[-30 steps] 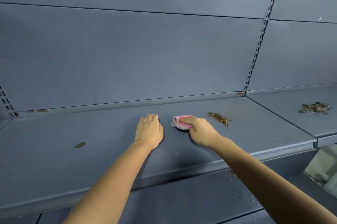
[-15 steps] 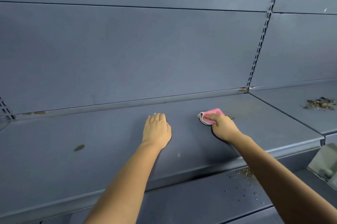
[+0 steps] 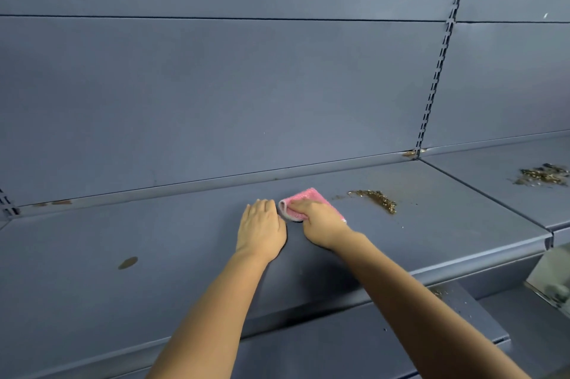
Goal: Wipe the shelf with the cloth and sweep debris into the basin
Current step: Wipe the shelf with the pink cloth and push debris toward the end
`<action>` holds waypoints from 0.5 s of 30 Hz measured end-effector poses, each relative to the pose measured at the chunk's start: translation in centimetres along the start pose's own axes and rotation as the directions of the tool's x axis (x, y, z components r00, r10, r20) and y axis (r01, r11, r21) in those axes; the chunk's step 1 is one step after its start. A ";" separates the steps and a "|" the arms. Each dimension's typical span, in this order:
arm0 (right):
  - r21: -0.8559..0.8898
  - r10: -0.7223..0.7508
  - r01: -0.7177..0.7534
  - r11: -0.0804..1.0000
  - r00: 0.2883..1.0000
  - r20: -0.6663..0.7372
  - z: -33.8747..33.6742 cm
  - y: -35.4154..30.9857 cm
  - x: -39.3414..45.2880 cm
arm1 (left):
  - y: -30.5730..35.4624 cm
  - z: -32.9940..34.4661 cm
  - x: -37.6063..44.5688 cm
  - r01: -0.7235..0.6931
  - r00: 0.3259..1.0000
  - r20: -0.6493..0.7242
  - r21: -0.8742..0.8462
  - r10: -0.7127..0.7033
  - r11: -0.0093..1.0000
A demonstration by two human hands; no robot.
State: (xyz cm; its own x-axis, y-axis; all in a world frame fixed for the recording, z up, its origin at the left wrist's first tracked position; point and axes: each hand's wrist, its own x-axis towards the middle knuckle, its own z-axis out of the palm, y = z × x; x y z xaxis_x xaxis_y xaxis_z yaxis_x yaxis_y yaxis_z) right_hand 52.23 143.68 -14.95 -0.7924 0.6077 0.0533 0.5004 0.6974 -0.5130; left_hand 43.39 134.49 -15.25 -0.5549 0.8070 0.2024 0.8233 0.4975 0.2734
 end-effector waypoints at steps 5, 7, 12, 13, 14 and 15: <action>-0.022 0.127 -0.128 0.991 0.990 -0.062 -3.2 4.6 0.3 | -0.1 0.1 0.1 0.002 1.000 0.013 0.005 -0.002 1.000; -0.012 0.189 -0.191 0.981 0.977 -0.098 -4.5 6.5 0.1 | -0.1 0.2 0.1 0.007 1.000 0.012 0.002 -0.007 1.000; 0.016 0.257 -0.260 0.965 0.938 -0.232 -5.8 8.8 -0.6 | 0.1 0.2 -0.1 0.001 1.000 0.010 0.014 -0.001 1.000; 0.024 0.250 -0.252 0.967 0.934 -0.255 -5.8 8.1 -0.9 | 0.1 0.2 -0.2 -0.004 1.000 0.010 0.020 0.004 1.000; 0.030 0.243 -0.245 0.969 0.930 -0.276 -5.9 7.1 -1.0 | 0.1 0.2 -0.2 -0.009 1.000 0.010 0.021 0.009 1.000; 0.033 0.232 -0.232 0.972 0.929 -0.288 -5.8 5.9 -1.2 | 0.1 0.2 -0.2 -0.013 1.000 0.008 0.019 0.013 1.000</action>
State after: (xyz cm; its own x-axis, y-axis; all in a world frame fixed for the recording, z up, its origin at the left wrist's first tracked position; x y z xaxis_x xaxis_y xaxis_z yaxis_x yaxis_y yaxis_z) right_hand 58.12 149.29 -13.04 -0.5198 0.8357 0.1773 0.6590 0.5243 -0.5394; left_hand 43.65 134.43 -15.42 -0.5432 0.8158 0.1985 0.8326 0.4929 0.2526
